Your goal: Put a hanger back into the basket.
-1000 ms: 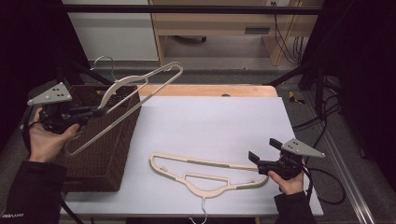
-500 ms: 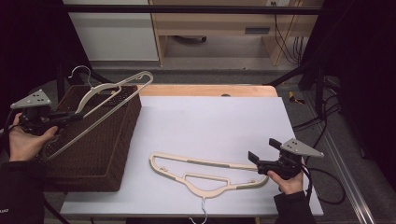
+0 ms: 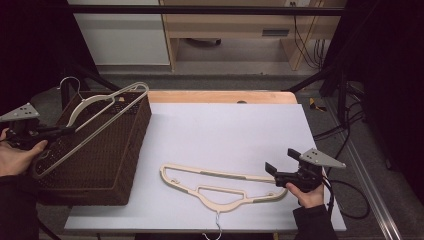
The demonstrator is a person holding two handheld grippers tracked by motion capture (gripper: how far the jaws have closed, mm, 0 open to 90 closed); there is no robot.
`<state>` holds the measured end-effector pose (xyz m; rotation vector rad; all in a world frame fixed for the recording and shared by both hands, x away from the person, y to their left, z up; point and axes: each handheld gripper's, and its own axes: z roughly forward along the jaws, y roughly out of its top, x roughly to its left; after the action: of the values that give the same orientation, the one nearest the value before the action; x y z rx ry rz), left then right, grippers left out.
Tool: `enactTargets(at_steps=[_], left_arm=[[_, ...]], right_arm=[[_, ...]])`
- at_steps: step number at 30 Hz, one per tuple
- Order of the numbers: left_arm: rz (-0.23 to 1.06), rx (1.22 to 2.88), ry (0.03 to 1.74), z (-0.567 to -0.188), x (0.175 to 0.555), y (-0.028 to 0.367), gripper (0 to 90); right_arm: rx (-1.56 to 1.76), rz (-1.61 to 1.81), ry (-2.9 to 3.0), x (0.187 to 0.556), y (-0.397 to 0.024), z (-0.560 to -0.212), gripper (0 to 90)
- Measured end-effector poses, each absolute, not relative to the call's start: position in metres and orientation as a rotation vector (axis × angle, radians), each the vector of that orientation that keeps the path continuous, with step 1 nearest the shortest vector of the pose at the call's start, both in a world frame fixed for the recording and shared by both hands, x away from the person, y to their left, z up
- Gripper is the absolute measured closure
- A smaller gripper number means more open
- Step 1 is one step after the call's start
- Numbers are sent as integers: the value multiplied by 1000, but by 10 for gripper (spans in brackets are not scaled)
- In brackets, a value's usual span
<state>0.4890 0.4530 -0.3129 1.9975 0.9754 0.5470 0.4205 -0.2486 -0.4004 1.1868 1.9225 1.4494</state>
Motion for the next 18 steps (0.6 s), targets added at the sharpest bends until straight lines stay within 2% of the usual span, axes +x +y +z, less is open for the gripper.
enactTargets(at_steps=[9, 18], left_arm=[[544, 2044, 1032, -321, 483, 464, 867], [490, 2062, 1157, -355, 490, 463, 867]], right_arm=[[1186, 1446, 1927, 421, -248, -401, 29], [1188, 1445, 1936, 421, -246, -402, 29]])
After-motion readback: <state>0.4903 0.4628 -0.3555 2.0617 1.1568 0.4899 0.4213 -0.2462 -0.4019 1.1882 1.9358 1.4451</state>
